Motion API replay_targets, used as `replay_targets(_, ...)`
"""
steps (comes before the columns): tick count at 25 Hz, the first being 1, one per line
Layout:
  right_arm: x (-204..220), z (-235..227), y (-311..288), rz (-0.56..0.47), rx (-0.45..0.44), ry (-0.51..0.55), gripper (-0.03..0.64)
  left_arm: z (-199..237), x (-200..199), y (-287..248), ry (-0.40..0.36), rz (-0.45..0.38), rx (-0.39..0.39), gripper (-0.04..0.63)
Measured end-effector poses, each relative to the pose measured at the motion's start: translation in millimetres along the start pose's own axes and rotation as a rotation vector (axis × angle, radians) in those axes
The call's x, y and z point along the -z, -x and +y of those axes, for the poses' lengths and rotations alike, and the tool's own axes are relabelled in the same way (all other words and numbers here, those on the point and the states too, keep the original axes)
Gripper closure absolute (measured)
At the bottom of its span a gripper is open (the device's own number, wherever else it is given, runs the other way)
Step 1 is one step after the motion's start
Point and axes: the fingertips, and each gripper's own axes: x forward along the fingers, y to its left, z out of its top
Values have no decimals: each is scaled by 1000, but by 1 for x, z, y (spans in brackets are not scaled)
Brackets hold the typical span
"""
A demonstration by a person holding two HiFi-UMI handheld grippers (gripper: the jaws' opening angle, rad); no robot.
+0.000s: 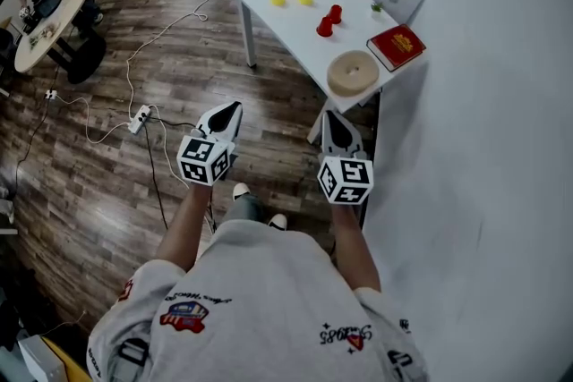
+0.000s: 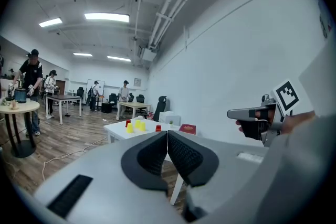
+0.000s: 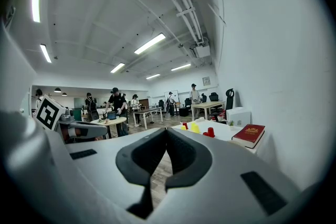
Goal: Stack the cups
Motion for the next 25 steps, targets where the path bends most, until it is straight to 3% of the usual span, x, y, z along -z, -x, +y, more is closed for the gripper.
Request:
replay_targets(12, 12, -15, -46, 50, 8, -30, 618, 24, 1, -32, 37, 9, 5, 589)
replay_targets(18, 15, -30, -113, 66, 30, -29, 618, 70, 0, -90, 53, 8, 28, 589)
replay_targets(25, -16, -36, -228, 71, 71, -19, 618, 156, -26, -169, 68, 22, 79, 589)
